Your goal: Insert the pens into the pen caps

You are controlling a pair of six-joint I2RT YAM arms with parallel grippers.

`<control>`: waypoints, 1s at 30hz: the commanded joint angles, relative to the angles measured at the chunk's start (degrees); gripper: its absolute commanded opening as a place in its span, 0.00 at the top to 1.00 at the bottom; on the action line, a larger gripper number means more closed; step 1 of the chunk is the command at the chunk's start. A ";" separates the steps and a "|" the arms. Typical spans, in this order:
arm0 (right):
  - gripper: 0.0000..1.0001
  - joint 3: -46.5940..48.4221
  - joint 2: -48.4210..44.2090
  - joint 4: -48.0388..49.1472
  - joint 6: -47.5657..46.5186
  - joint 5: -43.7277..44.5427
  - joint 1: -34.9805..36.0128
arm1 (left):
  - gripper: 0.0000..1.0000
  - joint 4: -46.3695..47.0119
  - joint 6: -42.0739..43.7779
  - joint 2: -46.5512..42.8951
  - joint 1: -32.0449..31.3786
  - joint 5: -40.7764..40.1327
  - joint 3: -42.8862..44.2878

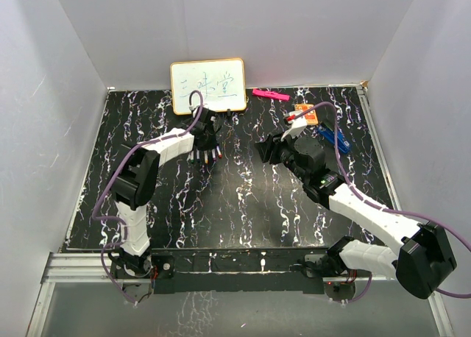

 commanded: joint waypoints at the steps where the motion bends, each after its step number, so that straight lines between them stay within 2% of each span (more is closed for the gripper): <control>1: 0.59 -0.26 -1.19 2.11 0.15 0.03 0.16 | 0.96 -1.87 -0.94 0.15 0.25 -1.88 1.40; 8: 0.59 -0.58 -1.11 2.10 0.31 -0.24 0.16 | 0.95 -2.22 -1.17 1.24 0.26 -2.07 1.59; 13: 0.60 -0.54 -1.11 2.15 0.45 -0.23 0.13 | 0.84 -2.58 -1.38 1.87 0.26 -2.00 1.91; 18: 0.60 -0.66 -1.26 2.15 0.56 -0.38 0.14 | 0.79 -2.17 -1.39 1.13 0.26 -2.11 1.32; 30: 0.60 -0.41 -0.76 2.41 0.78 -0.80 0.13 | 0.77 -1.84 -0.26 -5.03 0.27 -1.45 1.89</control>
